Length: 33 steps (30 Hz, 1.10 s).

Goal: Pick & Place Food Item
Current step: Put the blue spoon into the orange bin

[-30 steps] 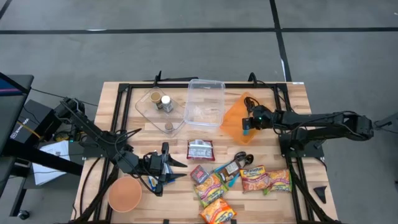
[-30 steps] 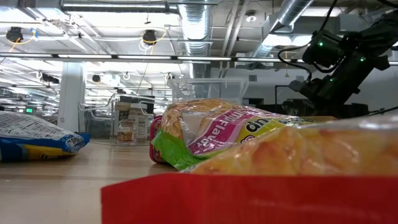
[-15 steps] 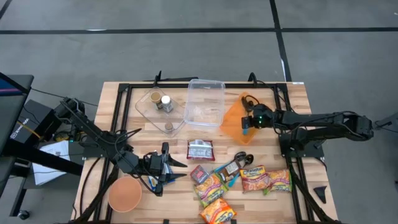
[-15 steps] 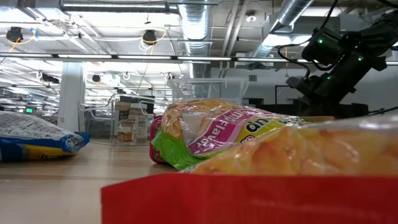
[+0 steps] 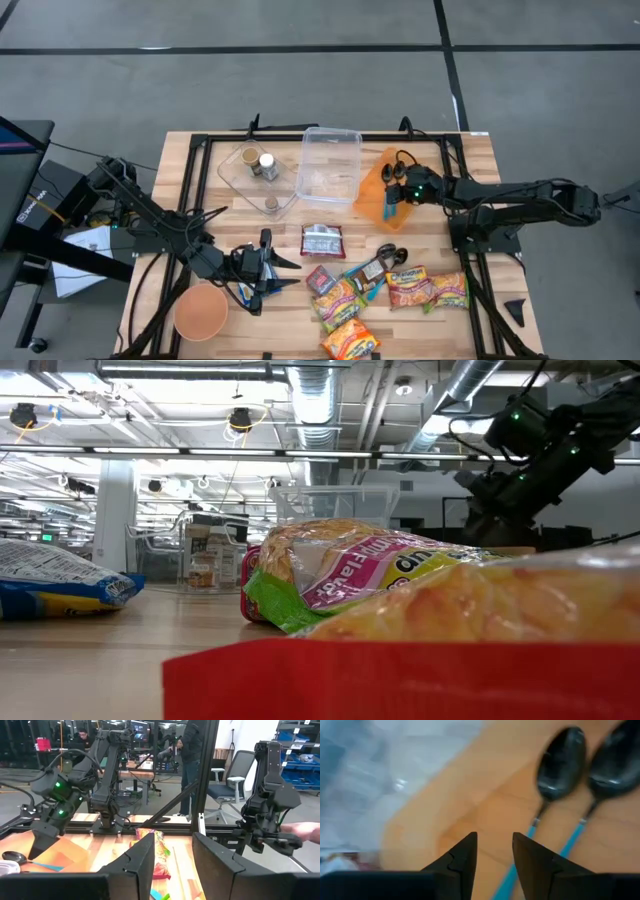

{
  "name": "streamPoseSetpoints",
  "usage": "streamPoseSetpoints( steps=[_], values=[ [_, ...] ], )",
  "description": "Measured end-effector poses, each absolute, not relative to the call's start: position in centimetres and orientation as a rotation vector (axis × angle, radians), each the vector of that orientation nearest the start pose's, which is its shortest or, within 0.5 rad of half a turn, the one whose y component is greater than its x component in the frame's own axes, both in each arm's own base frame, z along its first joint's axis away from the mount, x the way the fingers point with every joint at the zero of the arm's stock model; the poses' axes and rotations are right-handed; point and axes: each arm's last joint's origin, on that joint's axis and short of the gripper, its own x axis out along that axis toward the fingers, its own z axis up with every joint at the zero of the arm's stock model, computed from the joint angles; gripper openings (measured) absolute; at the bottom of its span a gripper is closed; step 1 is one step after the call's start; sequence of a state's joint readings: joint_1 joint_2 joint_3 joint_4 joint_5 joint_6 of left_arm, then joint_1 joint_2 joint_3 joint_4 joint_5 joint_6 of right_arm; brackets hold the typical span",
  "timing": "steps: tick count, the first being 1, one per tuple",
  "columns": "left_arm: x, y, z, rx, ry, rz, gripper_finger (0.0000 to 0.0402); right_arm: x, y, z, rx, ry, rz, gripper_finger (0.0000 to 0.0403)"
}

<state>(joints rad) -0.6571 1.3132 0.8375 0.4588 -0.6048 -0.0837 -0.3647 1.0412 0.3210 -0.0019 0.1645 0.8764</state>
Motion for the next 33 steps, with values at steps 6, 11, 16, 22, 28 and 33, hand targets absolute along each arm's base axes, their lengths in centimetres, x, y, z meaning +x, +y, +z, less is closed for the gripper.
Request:
streamPoseSetpoints(
  steps=[6,11,16,22,28,33],
  values=[
    [23.9,-16.4,29.7,-0.068,0.023,-0.051,0.0124,17.4,-6.8,16.4,0.815,0.370,-0.703,0.0142],
    [23.9,-16.4,29.7,-0.067,0.025,-0.051,0.0125,17.2,-6.2,17.5,0.754,0.324,-0.637,0.0148],
    [24.0,-16.4,29.7,-0.067,0.024,-0.050,0.0122,16.8,-5.3,18.9,0.727,0.263,-0.569,0.0146],
    [24.0,-16.4,29.7,-0.067,0.024,-0.050,0.0127,16.4,-3.7,20.3,0.693,0.205,-0.453,0.0141],
    [24.0,-16.4,29.7,-0.067,0.024,-0.050,0.0125,16.2,-1.3,21.0,0.674,0.208,-0.296,0.0142],
    [24.0,-16.4,29.7,-0.068,0.024,-0.050,0.0125,16.3,0.9,21.0,0.653,0.245,-0.190,0.0137]
  ],
)
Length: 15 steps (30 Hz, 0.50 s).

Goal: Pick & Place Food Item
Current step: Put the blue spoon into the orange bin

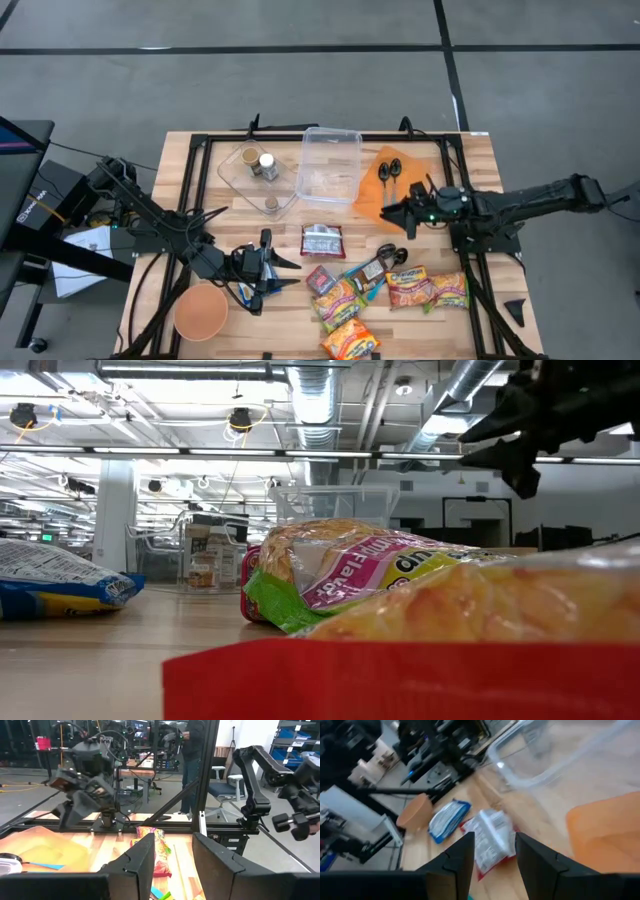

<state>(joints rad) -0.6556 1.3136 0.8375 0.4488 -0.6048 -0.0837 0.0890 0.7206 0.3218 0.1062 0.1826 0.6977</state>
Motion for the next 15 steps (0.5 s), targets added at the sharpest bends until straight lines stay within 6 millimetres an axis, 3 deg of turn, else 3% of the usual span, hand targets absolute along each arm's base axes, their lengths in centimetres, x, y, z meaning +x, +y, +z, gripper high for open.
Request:
streamPoseSetpoints(
  steps=[7,15],
  values=[
    [24.0,-16.4,29.7,-0.068,0.024,-0.050,0.0126,15.9,2.8,21.0,0.644,0.203,-0.268,0.0120],
    [24.0,-16.3,29.7,-0.064,0.029,-0.049,0.0123,15.5,6.8,20.7,0.597,0.224,-0.144,0.0107]
  ],
)
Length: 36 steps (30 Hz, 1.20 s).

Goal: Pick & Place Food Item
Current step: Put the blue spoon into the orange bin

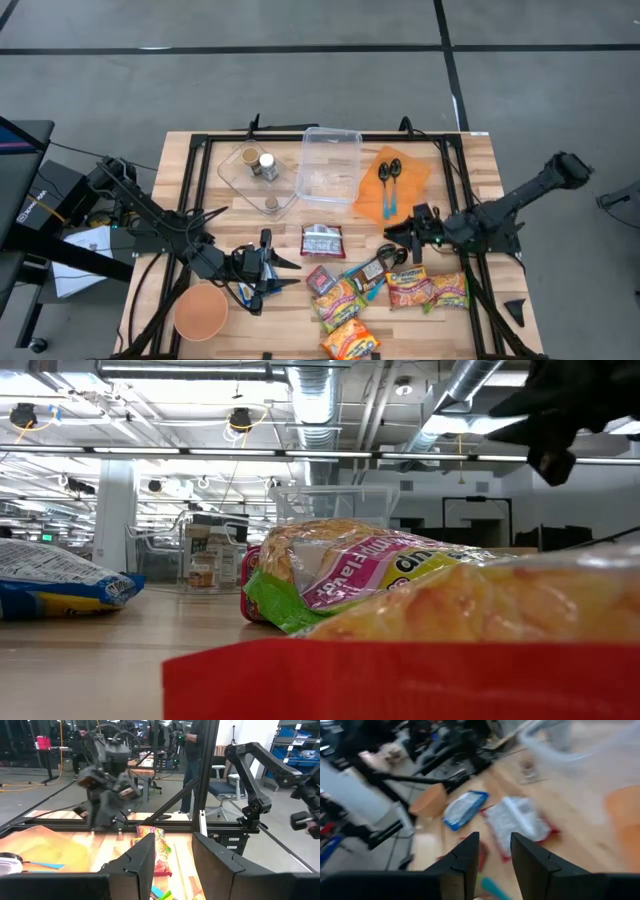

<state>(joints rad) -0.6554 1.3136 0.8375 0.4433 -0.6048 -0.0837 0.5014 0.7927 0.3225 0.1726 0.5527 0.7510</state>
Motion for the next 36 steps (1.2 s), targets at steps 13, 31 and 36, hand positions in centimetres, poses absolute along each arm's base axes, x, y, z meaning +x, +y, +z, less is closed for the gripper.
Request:
streamPoseSetpoints(
  steps=[13,31,36],
  values=[
    [24.0,-16.3,29.7,-0.064,0.030,-0.049,0.0123,15.2,13.6,19.1,0.482,0.179,0.033,0.0107],
    [24.0,-16.3,29.7,-0.064,0.030,-0.049,0.0125,15.8,13.3,18.0,0.667,0.223,-0.038,0.0107],
    [24.0,-16.3,29.7,-0.064,0.030,-0.049,0.0123,15.5,12.3,16.0,0.764,0.349,-0.197,0.0098]
  ],
)
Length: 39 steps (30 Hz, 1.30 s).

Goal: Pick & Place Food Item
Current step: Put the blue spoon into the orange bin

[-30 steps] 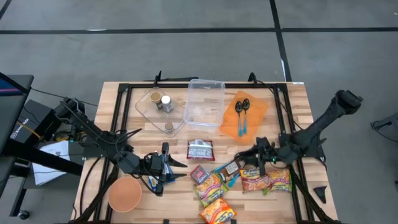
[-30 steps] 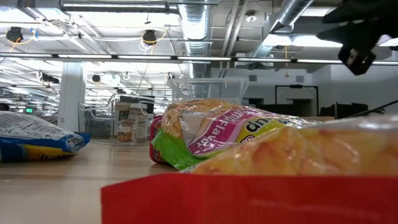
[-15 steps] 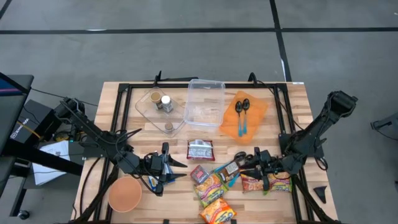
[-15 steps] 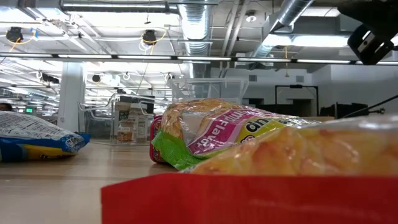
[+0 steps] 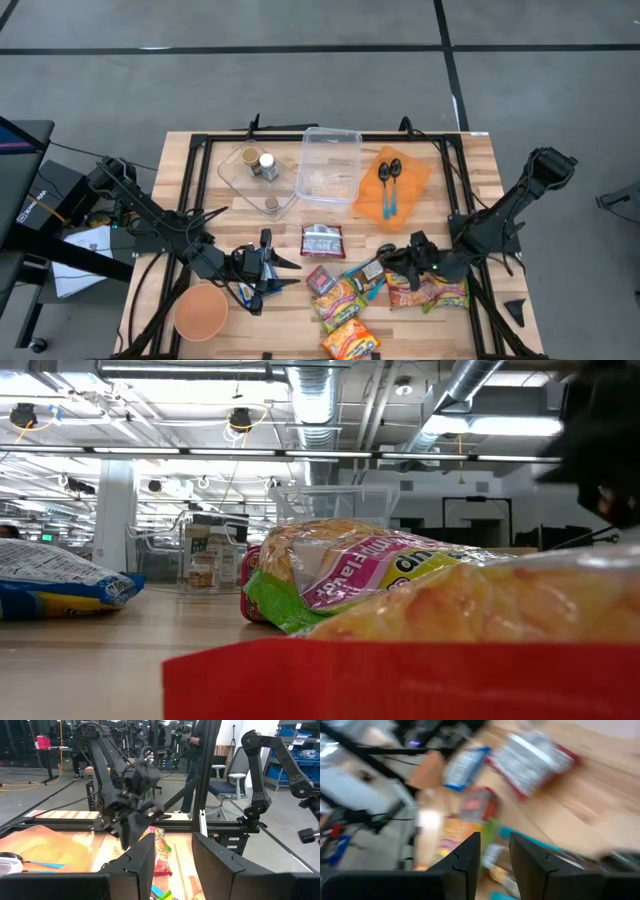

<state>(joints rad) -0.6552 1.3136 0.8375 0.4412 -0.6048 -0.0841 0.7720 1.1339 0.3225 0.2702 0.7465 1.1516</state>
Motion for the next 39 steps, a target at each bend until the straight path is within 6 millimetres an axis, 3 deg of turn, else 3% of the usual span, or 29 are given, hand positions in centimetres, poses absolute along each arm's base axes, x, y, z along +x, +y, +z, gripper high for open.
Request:
streamPoseSetpoints(
  steps=[10,17,27,39],
  values=[
    [24.0,-16.3,29.6,-0.061,0.034,-0.049,0.0125,14.8,11.5,14.8,0.796,0.424,-0.324,0.0072],
    [24.0,-16.3,29.6,-0.059,0.037,-0.049,0.0122,13.4,10.3,13.1,0.872,0.569,-0.507,0.0058],
    [24.0,-16.3,29.6,-0.059,0.037,-0.049,0.0123,13.3,9.9,12.0,0.823,0.620,-0.583,0.0056],
    [24.0,-16.3,29.6,-0.059,0.036,-0.049,0.0124,14.9,10.0,11.1,0.764,0.610,-0.570,0.0101]
  ],
)
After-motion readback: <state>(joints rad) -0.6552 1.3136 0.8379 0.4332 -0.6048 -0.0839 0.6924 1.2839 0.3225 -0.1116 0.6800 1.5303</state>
